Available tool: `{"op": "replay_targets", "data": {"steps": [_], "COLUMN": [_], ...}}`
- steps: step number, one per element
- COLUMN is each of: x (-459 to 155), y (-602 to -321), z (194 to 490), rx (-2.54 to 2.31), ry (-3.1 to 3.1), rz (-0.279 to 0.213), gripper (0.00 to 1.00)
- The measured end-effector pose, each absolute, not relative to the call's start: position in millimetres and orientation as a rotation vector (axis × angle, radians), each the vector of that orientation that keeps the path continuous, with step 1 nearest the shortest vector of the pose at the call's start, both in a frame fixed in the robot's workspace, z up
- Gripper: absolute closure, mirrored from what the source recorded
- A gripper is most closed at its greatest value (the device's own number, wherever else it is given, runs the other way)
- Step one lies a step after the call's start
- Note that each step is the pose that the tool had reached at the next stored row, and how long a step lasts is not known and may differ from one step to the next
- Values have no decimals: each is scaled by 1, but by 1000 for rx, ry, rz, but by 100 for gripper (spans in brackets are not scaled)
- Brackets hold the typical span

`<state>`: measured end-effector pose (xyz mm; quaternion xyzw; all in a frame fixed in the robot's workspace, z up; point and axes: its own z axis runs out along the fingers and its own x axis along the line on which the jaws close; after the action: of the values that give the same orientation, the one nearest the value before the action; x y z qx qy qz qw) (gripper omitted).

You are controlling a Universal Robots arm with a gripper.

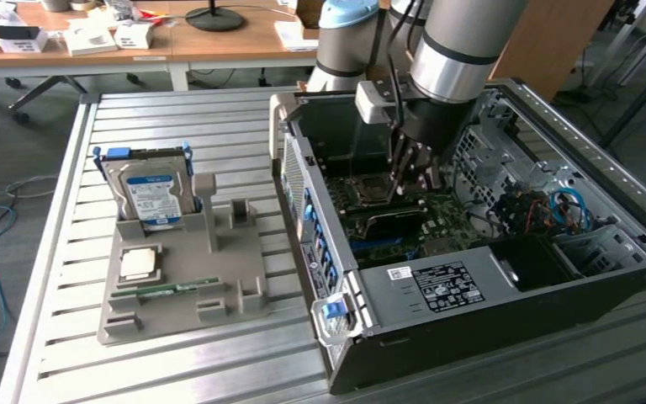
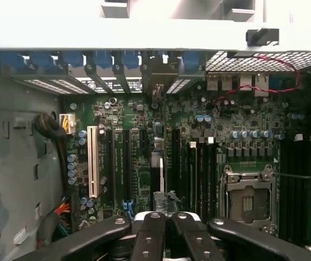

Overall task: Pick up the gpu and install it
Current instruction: 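Press down on the gpu until it lock into place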

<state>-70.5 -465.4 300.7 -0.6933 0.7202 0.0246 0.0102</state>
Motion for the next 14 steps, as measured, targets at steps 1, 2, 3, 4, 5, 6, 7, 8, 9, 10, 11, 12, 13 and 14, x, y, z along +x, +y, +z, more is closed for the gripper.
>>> {"op": "replay_targets", "data": {"steps": [1,2,3,4,5,6,7,8,9,10,11,12,13,14], "x": [-70,-71,-71,-71,-71,-71,-71,-71,-71,-71,-72,-74,-75,-77], "y": [-465,-465,-465,-465,-465,-465,-465,-465,-465,-465,-464,-462,-460,-457], "z": [299,297,295,293,292,291,291,291,291,291,291,290,290,289], "rx": [-2164,-2164,-2164,-2164,-2163,-2163,-2163,-2163,-2163,-2163,-2163,-2163,-2163,-2163], "ry": [2248,2248,2248,2247,2247,2247,2247,2247,2247,2247,2247,2247,2247,2247], "rz": [77,77,77,77,77,77,77,77,77,77,76,76,76,75], "gripper": [89,89,89,89,89,89,89,89,89,89,89,89,89,89]}}
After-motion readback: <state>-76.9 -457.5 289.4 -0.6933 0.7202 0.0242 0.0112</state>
